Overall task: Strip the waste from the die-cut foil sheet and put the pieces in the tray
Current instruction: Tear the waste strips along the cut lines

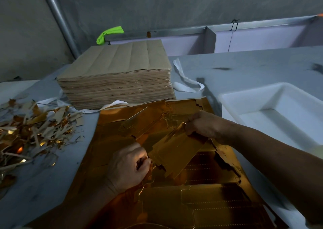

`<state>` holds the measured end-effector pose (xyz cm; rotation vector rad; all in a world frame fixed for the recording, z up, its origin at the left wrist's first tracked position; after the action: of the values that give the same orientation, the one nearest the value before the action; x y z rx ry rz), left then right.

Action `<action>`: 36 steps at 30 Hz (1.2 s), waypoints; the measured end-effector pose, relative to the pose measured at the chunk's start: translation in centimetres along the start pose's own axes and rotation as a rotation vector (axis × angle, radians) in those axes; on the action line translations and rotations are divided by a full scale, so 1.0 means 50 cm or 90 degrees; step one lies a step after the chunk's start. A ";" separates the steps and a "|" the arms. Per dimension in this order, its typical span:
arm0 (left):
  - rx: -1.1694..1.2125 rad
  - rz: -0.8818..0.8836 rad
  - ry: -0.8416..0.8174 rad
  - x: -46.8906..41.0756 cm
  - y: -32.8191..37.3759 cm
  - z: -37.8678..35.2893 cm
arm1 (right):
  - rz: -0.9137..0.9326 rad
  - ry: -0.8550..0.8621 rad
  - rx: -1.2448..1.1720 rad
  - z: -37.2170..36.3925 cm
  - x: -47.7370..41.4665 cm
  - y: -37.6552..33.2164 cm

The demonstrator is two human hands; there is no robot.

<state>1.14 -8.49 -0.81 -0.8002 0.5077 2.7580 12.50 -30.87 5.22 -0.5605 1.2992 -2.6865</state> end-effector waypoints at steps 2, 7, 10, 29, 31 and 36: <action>-0.001 0.002 0.000 0.000 0.000 -0.001 | -0.003 0.003 0.003 -0.002 0.001 -0.002; -0.013 -0.009 0.006 0.001 0.003 0.002 | 0.014 0.063 0.031 0.012 -0.005 -0.008; 0.013 0.006 0.005 0.000 0.004 0.004 | 0.014 0.104 -0.007 0.039 -0.008 -0.003; 0.067 0.047 0.043 -0.006 0.007 0.009 | 0.144 -0.105 0.002 0.004 -0.001 0.010; 0.063 0.043 0.053 -0.005 0.007 0.009 | 0.142 -0.094 -0.011 0.004 0.002 0.010; 0.074 0.046 0.046 -0.005 0.003 0.005 | 0.122 -0.067 -0.036 0.005 0.008 0.003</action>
<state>1.15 -8.57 -0.42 -0.8720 0.7180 2.7430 12.23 -31.22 5.36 -0.5453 1.3313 -2.4398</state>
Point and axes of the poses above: each hand's wrist, its own x-axis away from the middle knuckle, its own z-axis out of the back of the hand, y = z × x, the point moved 2 cm from there along -x, towards the middle knuckle, and after that the axes turned 12 degrees about y, right-handed, at the moved point
